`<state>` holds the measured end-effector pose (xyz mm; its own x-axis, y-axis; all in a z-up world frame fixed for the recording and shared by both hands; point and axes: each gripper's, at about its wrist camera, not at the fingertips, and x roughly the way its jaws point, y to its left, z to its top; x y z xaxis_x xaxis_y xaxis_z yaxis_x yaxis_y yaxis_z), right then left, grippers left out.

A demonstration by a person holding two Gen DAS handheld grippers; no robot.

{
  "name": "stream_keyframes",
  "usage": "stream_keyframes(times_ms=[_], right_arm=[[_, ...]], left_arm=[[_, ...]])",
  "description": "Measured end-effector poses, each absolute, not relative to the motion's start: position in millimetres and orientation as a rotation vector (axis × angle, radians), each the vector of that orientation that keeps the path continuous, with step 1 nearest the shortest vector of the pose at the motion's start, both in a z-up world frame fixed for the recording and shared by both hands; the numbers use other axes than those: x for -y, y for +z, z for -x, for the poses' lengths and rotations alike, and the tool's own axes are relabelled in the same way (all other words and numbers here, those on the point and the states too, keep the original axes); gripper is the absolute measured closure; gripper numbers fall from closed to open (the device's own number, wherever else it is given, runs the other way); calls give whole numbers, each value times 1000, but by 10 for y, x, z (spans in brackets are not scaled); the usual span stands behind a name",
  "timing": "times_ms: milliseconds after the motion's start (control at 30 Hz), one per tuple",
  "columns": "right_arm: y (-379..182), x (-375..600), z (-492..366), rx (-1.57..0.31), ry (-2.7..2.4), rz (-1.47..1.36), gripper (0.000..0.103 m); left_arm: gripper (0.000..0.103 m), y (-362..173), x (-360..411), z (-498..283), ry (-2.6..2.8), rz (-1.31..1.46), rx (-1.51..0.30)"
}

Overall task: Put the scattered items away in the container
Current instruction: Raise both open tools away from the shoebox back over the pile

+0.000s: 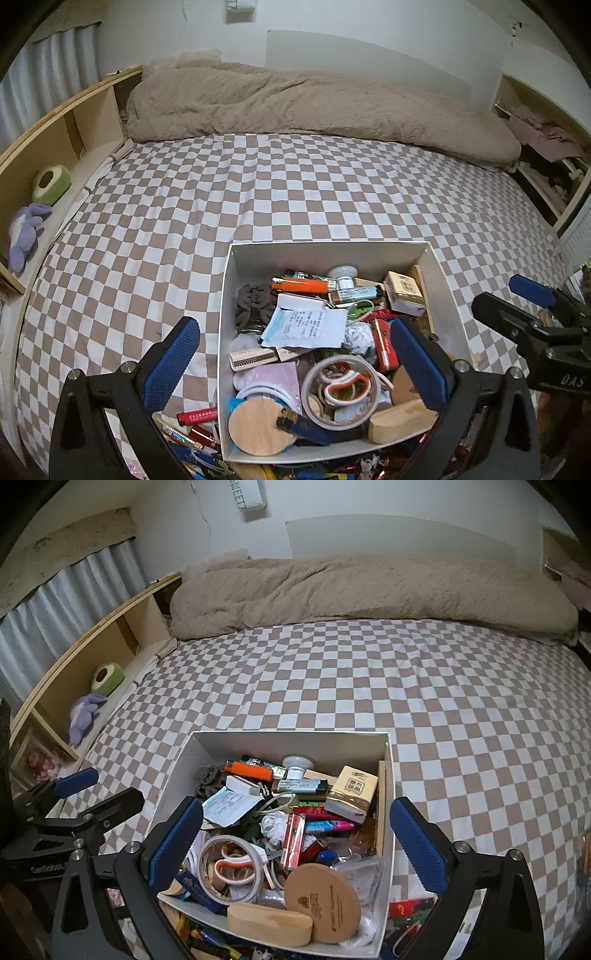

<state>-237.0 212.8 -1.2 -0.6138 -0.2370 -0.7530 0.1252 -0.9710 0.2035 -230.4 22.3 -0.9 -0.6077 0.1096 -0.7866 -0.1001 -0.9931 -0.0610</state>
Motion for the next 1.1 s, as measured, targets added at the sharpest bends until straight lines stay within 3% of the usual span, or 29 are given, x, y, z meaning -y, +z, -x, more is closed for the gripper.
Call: stream_keyframes(times_ms=[1100], right_arm=[[566,-2080,1371,133,-2697,-1139,0]], left_arm=[[0,582,-2,1305,2814,1159,78]])
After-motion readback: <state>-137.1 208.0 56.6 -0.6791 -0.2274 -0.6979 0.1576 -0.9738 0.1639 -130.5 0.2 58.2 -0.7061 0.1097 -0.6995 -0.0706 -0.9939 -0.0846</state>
